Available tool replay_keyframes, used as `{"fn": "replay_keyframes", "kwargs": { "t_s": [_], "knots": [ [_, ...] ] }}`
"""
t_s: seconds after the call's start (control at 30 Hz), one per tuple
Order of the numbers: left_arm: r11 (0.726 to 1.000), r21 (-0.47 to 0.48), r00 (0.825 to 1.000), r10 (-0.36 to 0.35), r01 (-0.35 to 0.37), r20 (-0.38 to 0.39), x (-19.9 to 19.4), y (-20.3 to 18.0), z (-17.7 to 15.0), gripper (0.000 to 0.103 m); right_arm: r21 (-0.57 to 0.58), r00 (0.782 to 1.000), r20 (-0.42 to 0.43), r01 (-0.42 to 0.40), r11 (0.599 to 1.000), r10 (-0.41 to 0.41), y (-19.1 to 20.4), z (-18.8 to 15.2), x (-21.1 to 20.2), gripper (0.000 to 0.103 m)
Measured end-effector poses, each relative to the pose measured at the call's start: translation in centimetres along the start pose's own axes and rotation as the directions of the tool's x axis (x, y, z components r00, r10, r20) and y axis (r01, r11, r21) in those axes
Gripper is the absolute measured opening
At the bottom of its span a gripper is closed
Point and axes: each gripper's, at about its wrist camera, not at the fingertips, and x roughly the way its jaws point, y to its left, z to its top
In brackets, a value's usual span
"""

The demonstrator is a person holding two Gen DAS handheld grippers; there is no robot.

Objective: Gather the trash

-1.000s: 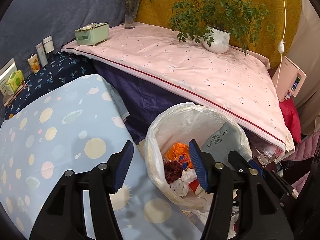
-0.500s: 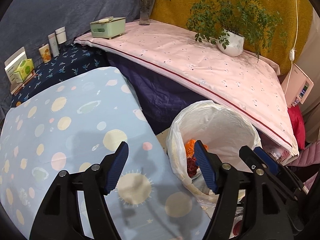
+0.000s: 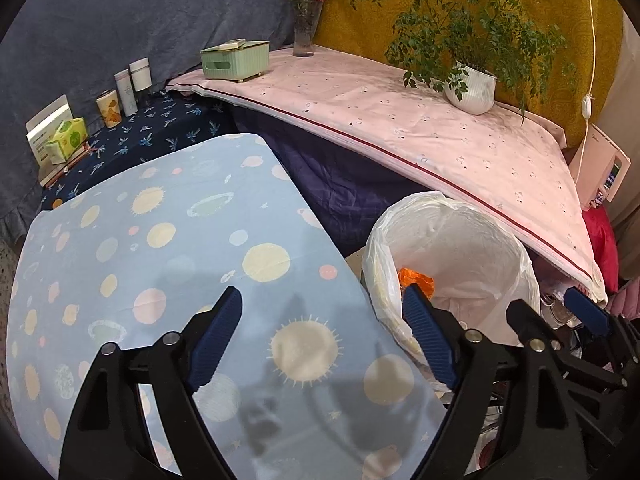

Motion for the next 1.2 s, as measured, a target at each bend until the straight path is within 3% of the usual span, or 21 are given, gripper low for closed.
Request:
{"fn": "replay_keyframes", "kwargs": {
  "t_s": [0.27, 0.33, 1.2],
  "knots": [
    [1.000, 0.022, 1.000, 0.013, -0.012, -0.011, -0.5, 0.2, -1.4, 0.084, -0.035, 0.999, -0.050, 0.011, 0.999, -0.013, 0.2, -1.5, -0.4, 0.087],
    [1.000, 0.025, 1.000, 0.013, -0.013, -0.014, -0.5, 0.2, -1.7, 0.084, -0.045, 0.998, -0.060, 0.021, 0.999, -0.023, 0.3, -1.9, -0.5, 0.098],
    [0.997, 0.071, 0.999, 0.020, -0.017, -0.040, -0.6, -1.4, -4.1, 0.089, -0.076, 0.990, -0.099, 0.097, 0.992, -0.104, -0.4, -4.0, -0.9, 0.096]
  ]
}}
